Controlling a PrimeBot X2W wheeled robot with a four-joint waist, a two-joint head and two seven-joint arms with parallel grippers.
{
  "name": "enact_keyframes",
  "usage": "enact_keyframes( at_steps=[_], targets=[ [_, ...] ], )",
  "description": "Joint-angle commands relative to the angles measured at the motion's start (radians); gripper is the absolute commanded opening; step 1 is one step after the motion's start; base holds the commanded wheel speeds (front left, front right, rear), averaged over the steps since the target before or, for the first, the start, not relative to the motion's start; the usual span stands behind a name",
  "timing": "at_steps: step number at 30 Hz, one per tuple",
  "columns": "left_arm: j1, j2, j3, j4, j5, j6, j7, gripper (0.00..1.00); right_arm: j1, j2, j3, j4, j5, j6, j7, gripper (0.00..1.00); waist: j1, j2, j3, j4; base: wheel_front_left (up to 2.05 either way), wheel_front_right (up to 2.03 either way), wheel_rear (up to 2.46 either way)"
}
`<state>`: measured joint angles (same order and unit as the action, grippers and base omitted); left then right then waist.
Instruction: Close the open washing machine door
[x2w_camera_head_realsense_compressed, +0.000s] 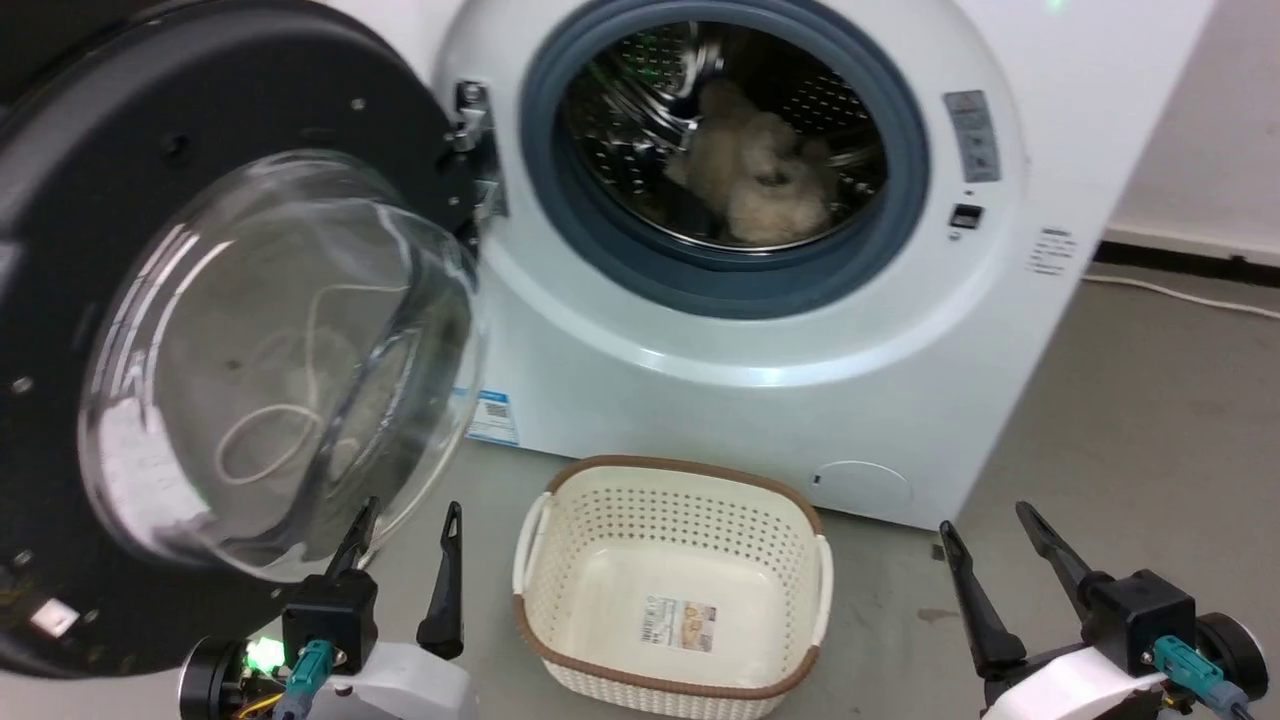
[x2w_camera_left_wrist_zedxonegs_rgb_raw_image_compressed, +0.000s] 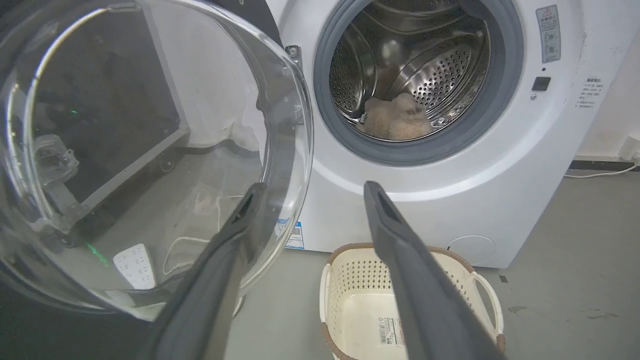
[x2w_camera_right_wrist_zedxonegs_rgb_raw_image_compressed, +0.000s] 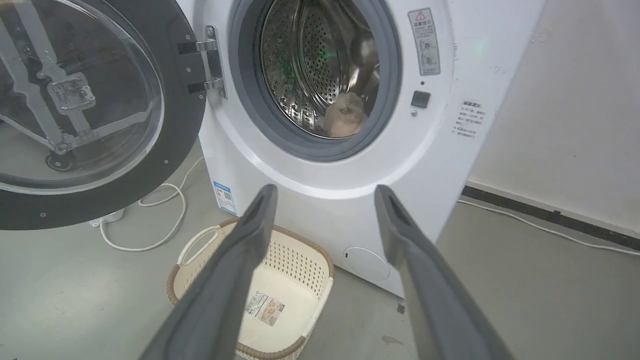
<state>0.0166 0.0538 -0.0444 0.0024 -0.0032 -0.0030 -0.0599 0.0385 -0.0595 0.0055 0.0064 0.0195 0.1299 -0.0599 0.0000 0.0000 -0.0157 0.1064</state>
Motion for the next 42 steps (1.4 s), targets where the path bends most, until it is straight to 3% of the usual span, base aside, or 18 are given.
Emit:
enact_keyframes(
  at_steps=[1,22,42],
  targets=[
    [0.008,0.006,-0.003,-0.006,-0.003,0.001,-0.010,1.00,0.015,-0.006,0.004,0.000,0.012,0.000,-0.010,1.00,0.0000,0.0000,-0.003,0.019,0.00,0.00,0.00],
    [0.048,0.005,-0.020,-0.067,-0.001,0.047,-0.058,1.00,-0.039,-0.068,0.124,0.039,0.067,0.000,-0.058,1.00,0.0000,0.0000,0.021,0.133,-0.04,-0.04,-0.04],
    [0.075,0.010,-0.037,-0.097,-0.001,0.083,-0.100,1.00,-0.038,-0.092,0.174,0.056,0.102,0.000,-0.100,1.00,0.0000,0.0000,0.018,0.214,-0.03,-0.03,-0.03]
  ],
)
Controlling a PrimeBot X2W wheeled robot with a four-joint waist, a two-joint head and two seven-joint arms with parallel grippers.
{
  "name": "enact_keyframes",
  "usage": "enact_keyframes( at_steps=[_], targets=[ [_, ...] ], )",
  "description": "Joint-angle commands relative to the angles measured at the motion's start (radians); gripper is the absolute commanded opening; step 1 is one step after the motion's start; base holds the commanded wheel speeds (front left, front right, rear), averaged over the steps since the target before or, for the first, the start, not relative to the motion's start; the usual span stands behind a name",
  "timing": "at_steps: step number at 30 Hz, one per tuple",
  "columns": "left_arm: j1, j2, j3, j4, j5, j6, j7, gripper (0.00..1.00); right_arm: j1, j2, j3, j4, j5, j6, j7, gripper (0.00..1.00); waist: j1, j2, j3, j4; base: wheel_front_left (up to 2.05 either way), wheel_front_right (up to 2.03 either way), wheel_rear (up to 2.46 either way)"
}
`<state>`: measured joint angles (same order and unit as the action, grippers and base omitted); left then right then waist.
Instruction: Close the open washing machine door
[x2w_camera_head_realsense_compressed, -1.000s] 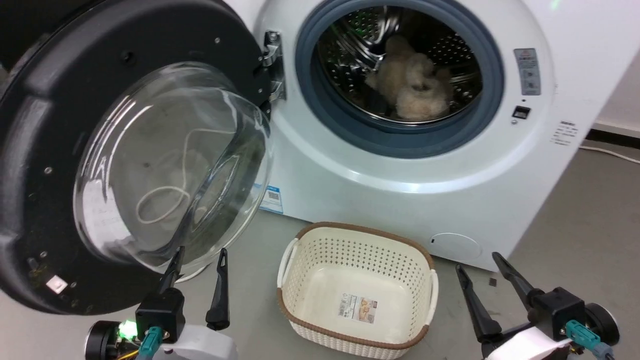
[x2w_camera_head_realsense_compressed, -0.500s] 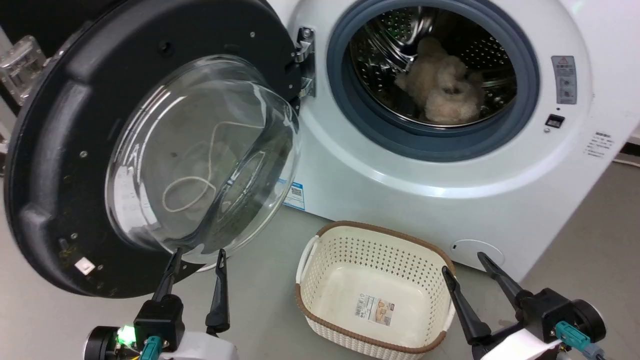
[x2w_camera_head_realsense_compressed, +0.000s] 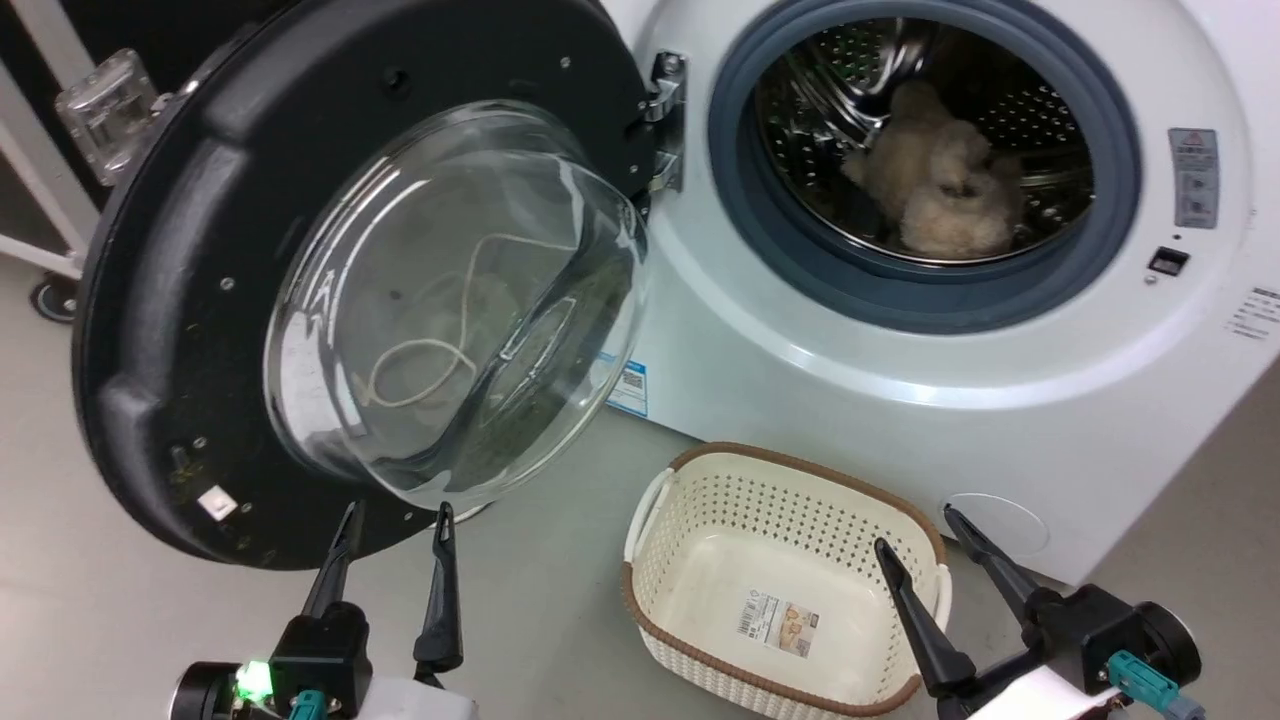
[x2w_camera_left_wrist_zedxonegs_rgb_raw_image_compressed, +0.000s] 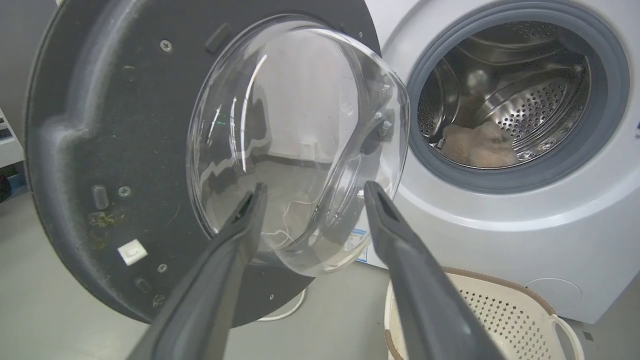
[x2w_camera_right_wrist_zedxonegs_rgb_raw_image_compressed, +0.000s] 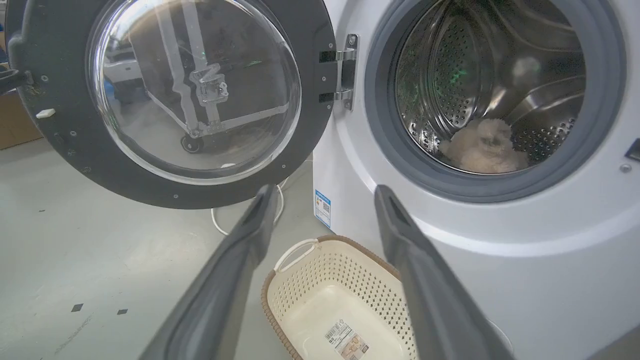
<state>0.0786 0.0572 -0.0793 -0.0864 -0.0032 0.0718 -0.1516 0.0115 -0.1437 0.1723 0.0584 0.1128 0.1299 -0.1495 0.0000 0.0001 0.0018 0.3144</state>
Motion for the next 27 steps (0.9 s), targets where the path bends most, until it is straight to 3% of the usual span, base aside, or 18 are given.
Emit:
enact_keyframes(
  at_steps=[1,20,22,27],
  targets=[
    [0.014,0.007,-0.002,-0.009,-0.002,0.010,-0.011,1.00,-0.010,-0.009,0.009,0.005,0.011,0.000,-0.013,1.00,0.0000,-0.0001,0.001,0.011,0.00,0.00,0.00],
    [0.028,0.013,-0.021,-0.014,-0.010,0.026,-0.054,1.00,0.006,-0.023,0.041,0.028,0.046,0.001,-0.056,1.00,0.0000,-0.0001,-0.003,0.096,0.00,0.00,0.00],
    [0.030,0.013,-0.023,-0.014,-0.019,0.019,-0.059,0.00,0.012,-0.022,0.043,0.029,0.048,0.001,-0.061,1.00,0.0000,-0.0001,-0.004,0.103,0.00,0.00,0.00],
    [0.028,0.010,-0.017,-0.026,-0.044,0.006,-0.069,0.00,0.026,-0.018,0.045,0.032,0.051,0.001,-0.071,1.00,0.0000,-0.0001,-0.009,0.121,0.00,0.00,0.00]
  ],
)
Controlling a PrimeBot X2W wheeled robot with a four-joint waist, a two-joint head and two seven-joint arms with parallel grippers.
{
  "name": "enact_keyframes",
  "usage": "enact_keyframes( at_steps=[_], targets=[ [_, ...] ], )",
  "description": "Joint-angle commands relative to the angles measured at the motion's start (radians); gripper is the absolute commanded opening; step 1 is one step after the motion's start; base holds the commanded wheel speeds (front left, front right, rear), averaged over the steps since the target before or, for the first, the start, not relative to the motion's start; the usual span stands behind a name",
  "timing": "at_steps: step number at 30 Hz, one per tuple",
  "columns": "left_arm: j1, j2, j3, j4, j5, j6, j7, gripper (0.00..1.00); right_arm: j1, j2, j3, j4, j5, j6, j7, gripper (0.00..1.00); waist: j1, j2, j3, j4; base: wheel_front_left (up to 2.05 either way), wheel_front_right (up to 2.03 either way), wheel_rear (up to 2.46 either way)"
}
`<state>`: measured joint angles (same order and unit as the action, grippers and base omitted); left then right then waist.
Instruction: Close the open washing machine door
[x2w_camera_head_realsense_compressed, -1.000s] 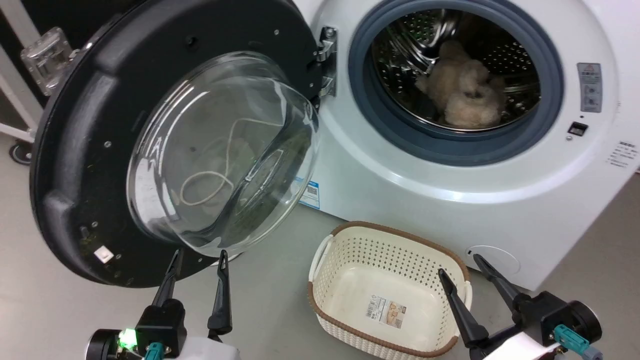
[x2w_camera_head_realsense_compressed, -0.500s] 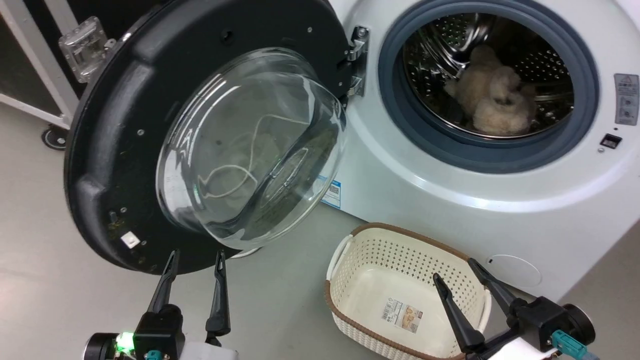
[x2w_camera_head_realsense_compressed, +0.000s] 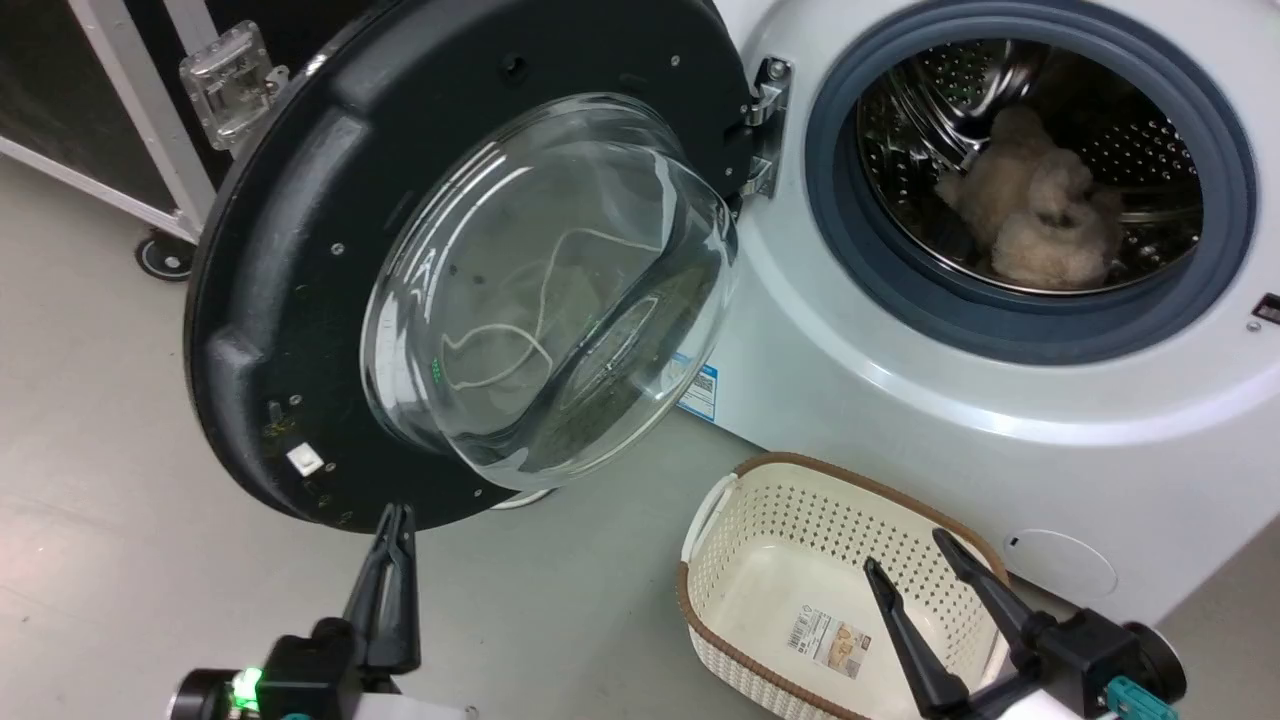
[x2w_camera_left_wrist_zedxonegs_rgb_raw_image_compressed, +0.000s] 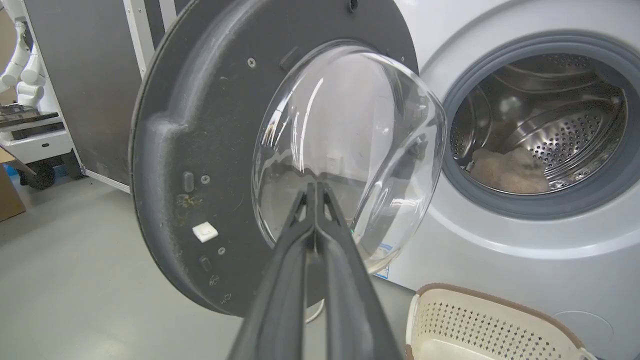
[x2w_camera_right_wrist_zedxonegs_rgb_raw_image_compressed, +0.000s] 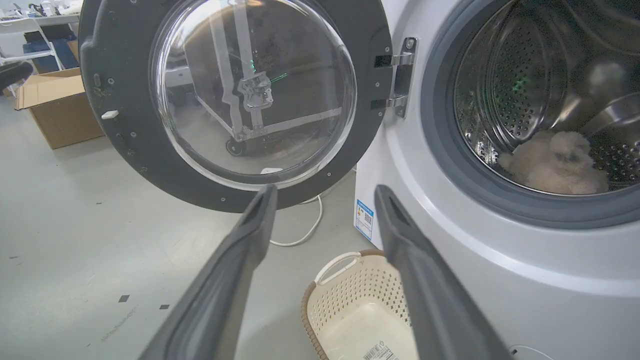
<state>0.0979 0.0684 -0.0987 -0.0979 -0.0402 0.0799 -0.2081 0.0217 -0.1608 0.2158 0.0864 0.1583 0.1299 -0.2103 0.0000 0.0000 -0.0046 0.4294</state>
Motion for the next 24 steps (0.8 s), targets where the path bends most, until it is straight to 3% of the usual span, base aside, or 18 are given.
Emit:
enact_keyframes(
  at_steps=[1,5,11,14,16,18,19,20,21,22,24],
  targets=[
    [0.005,-0.002,0.007,-0.025,-0.013,-0.002,-0.014,0.00,0.020,0.001,-0.003,0.003,0.006,0.001,-0.012,1.00,0.0000,0.0000,-0.003,0.009,0.00,0.00,0.00],
    [-0.018,-0.009,0.049,-0.084,-0.064,-0.010,-0.023,0.00,0.041,0.008,-0.019,-0.001,0.005,0.001,-0.021,1.00,0.0000,0.0000,-0.007,0.023,0.00,0.00,0.00],
    [-0.076,-0.013,0.139,-0.156,-0.158,-0.059,-0.033,0.00,0.075,0.021,-0.051,-0.005,-0.002,0.001,-0.031,1.00,0.0000,0.0000,-0.015,0.039,0.00,0.00,0.00],
    [-0.168,-0.004,0.275,-0.141,-0.302,-0.109,-0.042,0.00,0.092,0.024,-0.057,-0.010,-0.007,0.001,-0.039,1.00,0.0000,0.0000,-0.007,0.028,0.00,0.00,0.00],
    [-0.196,0.005,0.305,-0.125,-0.349,-0.120,-0.040,0.00,0.092,0.021,-0.053,-0.010,-0.007,0.001,-0.042,1.00,0.0000,0.0000,-0.001,0.021,0.00,0.00,0.00],
    [-0.301,0.059,0.383,-0.075,-0.485,-0.133,0.038,0.00,0.090,0.007,-0.049,-0.011,-0.001,0.001,-0.048,1.00,0.0000,0.0000,0.020,0.001,0.00,0.00,0.00],
    [-0.301,0.059,0.383,-0.075,-0.485,-0.133,0.038,0.00,0.090,0.007,-0.049,-0.011,-0.001,0.001,-0.048,1.00,0.0000,0.0000,0.020,0.001,0.00,0.00,0.00],
    [-0.375,0.107,0.424,-0.024,-0.566,-0.128,0.125,0.00,0.088,-0.007,-0.045,-0.009,0.004,0.001,-0.052,1.00,0.0000,0.0000,0.035,-0.012,0.00,0.00,0.00],
    [-0.375,0.107,0.424,-0.024,-0.566,-0.128,0.125,0.00,0.088,-0.007,-0.045,-0.009,0.004,0.001,-0.052,1.00,0.0000,0.0000,0.035,-0.012,0.00,0.00,0.00],
    [-0.444,0.148,0.463,0.039,-0.635,-0.114,0.203,0.00,0.082,-0.021,-0.039,-0.007,0.010,0.001,-0.052,1.00,0.0000,0.0000,0.048,-0.031,0.00,0.00,0.00],
    [-0.475,0.164,0.482,0.076,-0.674,-0.105,0.243,0.00,0.079,-0.027,-0.035,-0.006,0.013,0.001,-0.052,1.00,0.0000,0.0000,0.052,-0.041,0.00,0.00,0.00]
  ],
)
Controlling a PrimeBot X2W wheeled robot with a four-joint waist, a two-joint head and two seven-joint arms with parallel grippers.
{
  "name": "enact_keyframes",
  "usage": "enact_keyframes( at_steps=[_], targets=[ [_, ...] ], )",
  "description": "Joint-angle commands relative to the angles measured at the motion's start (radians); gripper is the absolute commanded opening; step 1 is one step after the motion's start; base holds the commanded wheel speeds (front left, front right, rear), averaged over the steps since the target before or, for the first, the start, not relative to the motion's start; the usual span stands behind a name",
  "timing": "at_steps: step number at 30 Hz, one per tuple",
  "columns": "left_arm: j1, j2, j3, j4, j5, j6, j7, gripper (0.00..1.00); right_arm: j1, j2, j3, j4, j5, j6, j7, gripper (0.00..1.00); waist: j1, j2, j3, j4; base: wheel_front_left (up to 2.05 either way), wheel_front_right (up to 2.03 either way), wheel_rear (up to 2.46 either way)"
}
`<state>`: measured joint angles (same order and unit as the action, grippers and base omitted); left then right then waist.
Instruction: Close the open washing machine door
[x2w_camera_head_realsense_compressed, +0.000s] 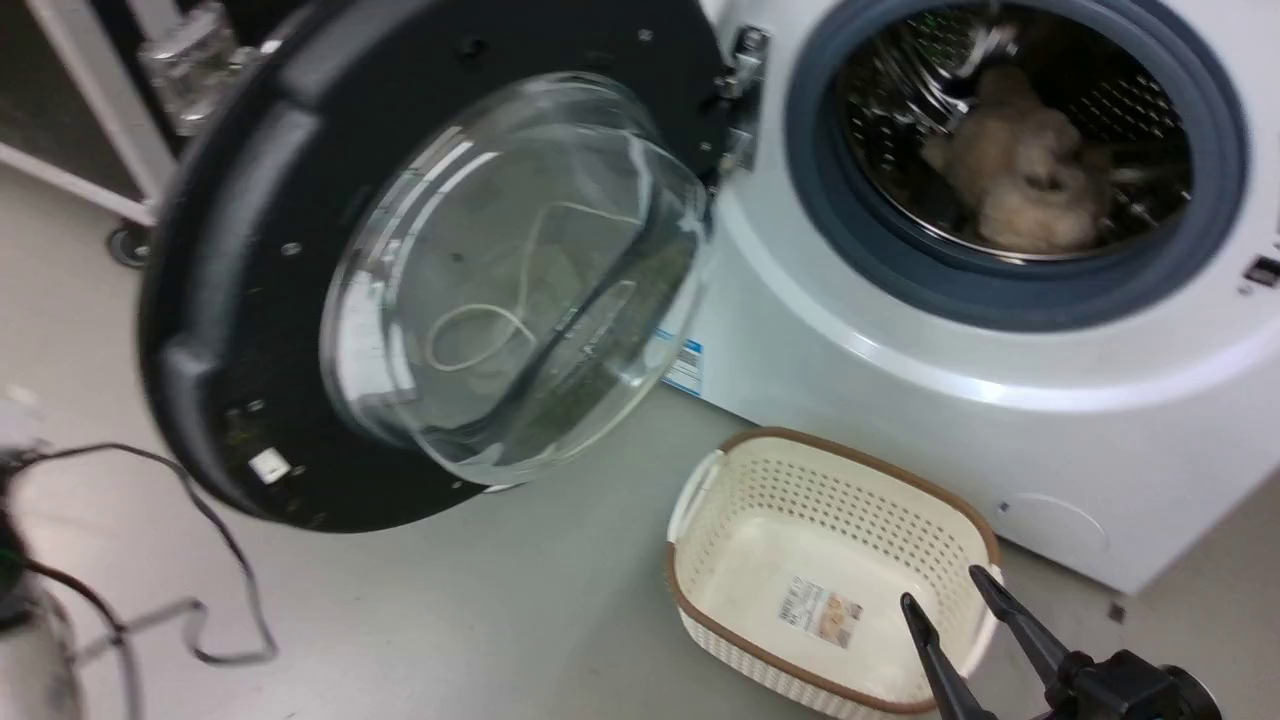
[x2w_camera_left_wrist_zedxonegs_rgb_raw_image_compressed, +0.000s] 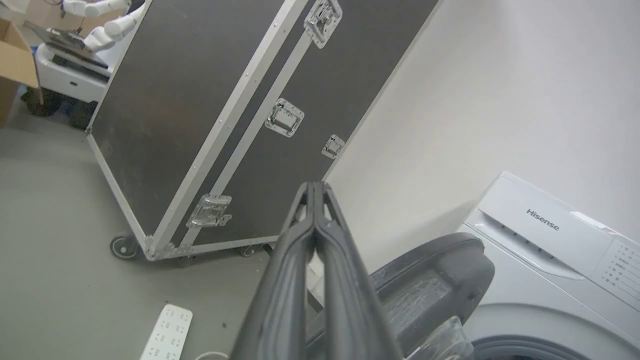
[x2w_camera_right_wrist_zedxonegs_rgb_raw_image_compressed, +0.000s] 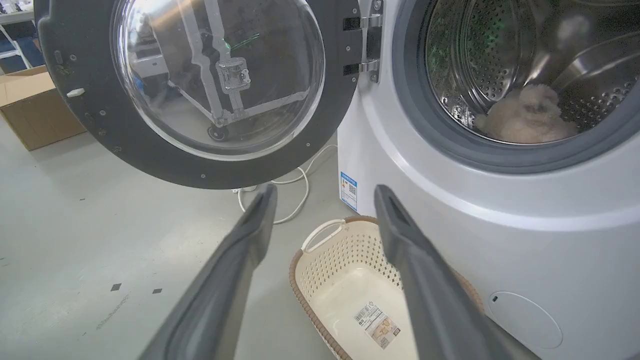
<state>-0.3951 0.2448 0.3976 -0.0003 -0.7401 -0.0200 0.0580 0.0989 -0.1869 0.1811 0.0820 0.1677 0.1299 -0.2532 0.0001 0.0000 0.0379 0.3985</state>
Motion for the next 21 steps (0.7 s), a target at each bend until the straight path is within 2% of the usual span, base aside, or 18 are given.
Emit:
enact_keyframes(
  at_steps=[1,2,3,4,5,6,8,9,10,14,15,16,21],
  targets=[
    [-0.035,0.027,0.025,0.046,-0.033,0.008,0.035,0.00,-0.004,-0.011,0.004,0.000,0.010,0.001,-0.009,1.00,-0.0001,0.0000,0.020,-0.031,0.00,0.00,0.00],
    [-0.035,0.027,0.025,0.046,-0.033,0.008,0.035,0.00,-0.004,-0.011,0.004,0.000,0.010,0.001,-0.009,1.00,-0.0001,0.0000,0.020,-0.031,0.00,0.00,0.00],
    [-0.054,0.054,0.039,0.087,-0.050,0.008,0.059,0.00,-0.008,-0.016,0.005,0.000,0.012,0.001,-0.009,1.00,-0.0001,0.0000,0.026,-0.040,0.00,0.00,0.00],
    [-0.094,0.076,0.076,0.174,-0.109,0.026,0.109,0.00,-0.013,-0.024,0.009,0.000,0.018,0.001,-0.009,1.00,-0.0001,0.0000,0.034,-0.058,0.00,0.00,0.00],
    [-0.094,0.076,0.076,0.174,-0.109,0.026,0.109,0.00,-0.013,-0.024,0.009,0.000,0.018,0.001,-0.009,1.00,-0.0001,0.0000,0.034,-0.058,0.00,0.00,0.00],
    [-0.129,0.083,0.108,0.254,-0.176,0.053,0.172,0.00,-0.015,-0.033,0.013,0.001,0.023,0.001,-0.009,1.00,-0.0001,0.0000,0.040,-0.072,0.00,0.00,0.00],
    [-0.142,0.087,0.122,0.289,-0.207,0.067,0.206,0.00,-0.016,-0.037,0.016,0.002,0.025,0.001,-0.009,1.00,-0.0001,0.0000,0.042,-0.078,0.00,0.00,0.00],
    [-0.164,0.092,0.151,0.349,-0.274,0.090,0.278,0.00,-0.017,-0.044,0.021,0.003,0.028,0.001,-0.009,1.00,-0.0001,0.0000,0.046,-0.089,0.00,0.00,0.00],
    [-0.164,0.092,0.151,0.349,-0.274,0.090,0.278,0.00,-0.017,-0.044,0.021,0.003,0.028,0.001,-0.009,1.00,-0.0001,0.0000,0.046,-0.089,0.00,0.00,0.00],
    [-0.163,0.112,0.185,0.415,-0.360,0.108,0.399,0.00,-0.019,-0.052,0.026,0.007,0.036,0.001,-0.009,1.00,-0.0001,0.0000,0.048,-0.106,0.00,0.00,0.00],
    [-0.153,0.116,0.186,0.420,-0.377,0.106,0.433,0.00,-0.019,-0.053,0.026,0.008,0.037,0.001,-0.009,1.00,-0.0001,0.0000,0.047,-0.109,0.00,0.00,0.00],
    [-0.110,0.115,0.181,0.417,-0.423,0.092,0.537,0.00,-0.017,-0.053,0.027,0.012,0.040,0.001,-0.009,1.00,-0.0001,0.0000,0.041,-0.115,0.00,0.00,0.00],
    [-0.026,0.083,0.173,0.357,-0.495,0.079,0.675,0.00,-0.010,-0.039,0.029,0.024,0.040,0.001,-0.009,1.00,-0.0001,0.0000,0.014,-0.120,0.00,0.00,0.00]
  ],
)
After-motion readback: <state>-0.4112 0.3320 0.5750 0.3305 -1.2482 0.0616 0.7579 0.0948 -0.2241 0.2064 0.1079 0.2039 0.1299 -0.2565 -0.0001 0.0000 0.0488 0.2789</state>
